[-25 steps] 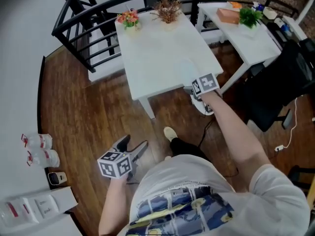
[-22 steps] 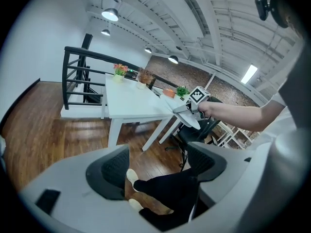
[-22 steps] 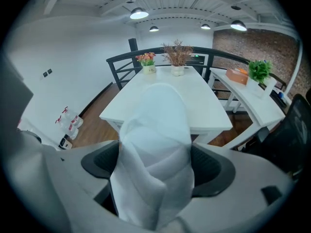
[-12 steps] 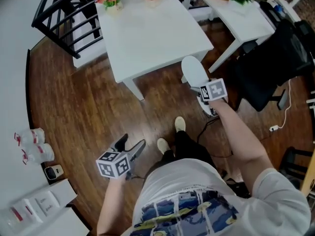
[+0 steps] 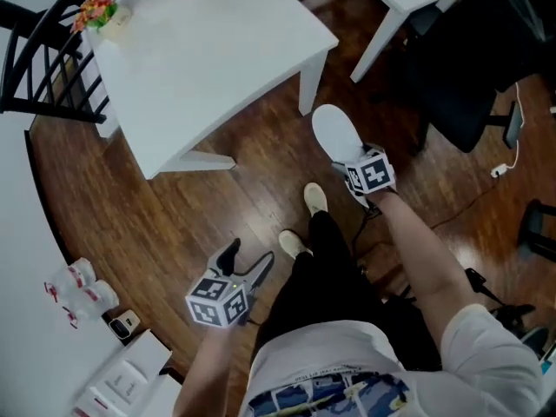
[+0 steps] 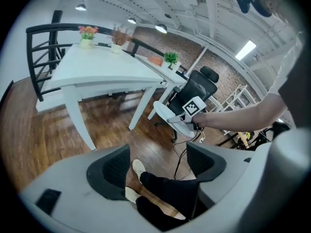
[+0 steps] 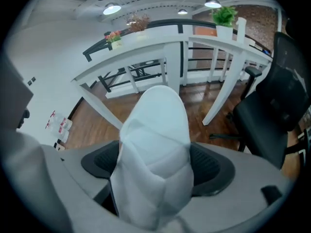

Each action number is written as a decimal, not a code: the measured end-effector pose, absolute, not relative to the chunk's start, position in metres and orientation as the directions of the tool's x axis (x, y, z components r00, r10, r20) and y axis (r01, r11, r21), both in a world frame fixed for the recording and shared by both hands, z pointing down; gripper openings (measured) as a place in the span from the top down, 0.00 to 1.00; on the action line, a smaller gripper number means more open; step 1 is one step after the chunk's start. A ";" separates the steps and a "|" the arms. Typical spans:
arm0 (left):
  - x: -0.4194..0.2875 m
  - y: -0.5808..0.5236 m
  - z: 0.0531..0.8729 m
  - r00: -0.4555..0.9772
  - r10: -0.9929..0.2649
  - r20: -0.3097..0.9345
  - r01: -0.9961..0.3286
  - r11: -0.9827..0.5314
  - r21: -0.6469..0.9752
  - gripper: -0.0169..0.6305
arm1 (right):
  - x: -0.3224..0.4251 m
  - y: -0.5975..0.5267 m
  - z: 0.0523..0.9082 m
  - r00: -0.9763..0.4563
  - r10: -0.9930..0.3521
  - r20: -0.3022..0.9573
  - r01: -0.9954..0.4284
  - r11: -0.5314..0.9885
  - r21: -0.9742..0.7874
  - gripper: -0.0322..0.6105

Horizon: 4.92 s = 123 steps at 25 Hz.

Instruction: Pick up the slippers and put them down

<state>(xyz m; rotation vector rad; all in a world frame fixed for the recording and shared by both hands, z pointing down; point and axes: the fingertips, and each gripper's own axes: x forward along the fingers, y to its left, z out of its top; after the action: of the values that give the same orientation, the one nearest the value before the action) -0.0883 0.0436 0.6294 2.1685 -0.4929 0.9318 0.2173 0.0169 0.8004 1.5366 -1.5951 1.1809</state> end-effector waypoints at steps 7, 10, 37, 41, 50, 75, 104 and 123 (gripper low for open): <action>0.002 0.051 0.747 0.640 0.059 0.766 -0.527 -0.692 0.493 0.40 | 0.260 0.008 0.948 -0.120 -0.401 0.908 -0.979 -0.106 -0.175 0.23; 0.039 0.051 0.811 0.642 0.077 0.763 -0.526 -0.680 0.511 0.40 | 0.276 0.003 1.022 -0.128 -0.375 0.918 -0.977 -0.110 -0.181 0.23; 0.132 -0.004 1.217 0.611 0.102 0.785 -0.534 -0.679 0.504 0.39 | 0.286 -0.024 1.458 -0.165 -0.323 0.932 -0.975 -0.086 -0.203 0.20; 0.135 -0.003 1.216 0.611 0.106 0.785 -0.548 -0.659 0.516 0.39 | 0.291 -0.019 1.453 -0.163 -0.322 0.933 -0.977 -0.081 -0.199 0.19; 0.132 0.006 1.142 0.613 0.102 0.784 -0.547 -0.661 0.513 0.39 | 0.292 0.004 1.366 -0.157 -0.285 0.946 -0.981 -0.065 -0.182 0.19; -0.020 0.019 0.709 0.578 -0.042 0.815 -0.586 -0.717 0.378 0.39 | 0.209 0.026 0.854 -0.291 -0.364 0.885 -0.954 0.045 -0.295 0.19; -0.247 0.010 0.457 0.607 -0.540 0.582 -0.792 -0.469 0.391 0.39 | 0.076 0.061 0.477 -0.309 -0.526 0.792 -0.949 0.232 -0.216 0.20; -0.251 0.046 0.434 0.660 -0.496 0.564 -0.743 -0.541 0.394 0.39 | 0.046 0.115 0.449 -0.263 -0.565 0.782 -0.963 0.200 -0.179 0.21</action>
<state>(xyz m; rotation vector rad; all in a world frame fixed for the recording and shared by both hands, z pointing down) -0.2509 0.0462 0.4339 2.2554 -0.9551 0.5194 0.0457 0.1152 0.4489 1.4192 -1.9136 0.9093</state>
